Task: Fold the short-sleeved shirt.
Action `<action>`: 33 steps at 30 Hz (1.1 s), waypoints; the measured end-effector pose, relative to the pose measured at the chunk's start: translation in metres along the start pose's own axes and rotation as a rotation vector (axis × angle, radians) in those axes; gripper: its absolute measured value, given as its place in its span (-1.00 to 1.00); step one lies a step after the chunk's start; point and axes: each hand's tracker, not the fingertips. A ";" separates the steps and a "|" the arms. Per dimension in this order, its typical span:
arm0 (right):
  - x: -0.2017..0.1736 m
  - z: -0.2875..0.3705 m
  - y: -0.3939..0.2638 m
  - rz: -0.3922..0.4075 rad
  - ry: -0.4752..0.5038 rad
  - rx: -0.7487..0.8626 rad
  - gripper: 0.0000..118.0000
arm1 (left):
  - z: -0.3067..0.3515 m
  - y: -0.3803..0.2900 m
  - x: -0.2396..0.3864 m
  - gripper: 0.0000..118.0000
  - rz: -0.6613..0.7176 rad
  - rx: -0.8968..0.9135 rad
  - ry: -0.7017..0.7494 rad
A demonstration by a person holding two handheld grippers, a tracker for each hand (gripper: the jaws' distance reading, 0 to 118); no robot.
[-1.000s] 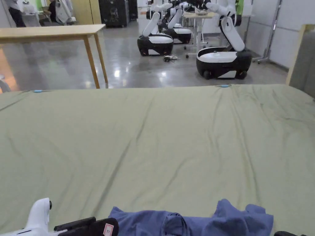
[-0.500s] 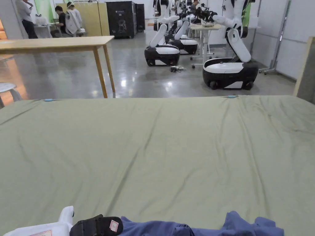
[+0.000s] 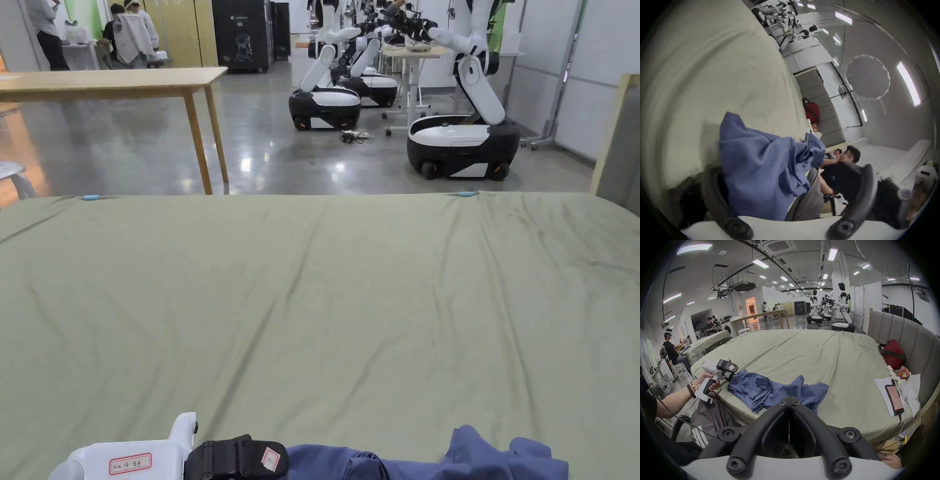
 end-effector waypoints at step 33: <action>-0.003 -0.014 0.007 0.018 0.020 0.017 -0.99 | 0.135 -0.001 0.031 -0.80 -0.010 0.202 0.307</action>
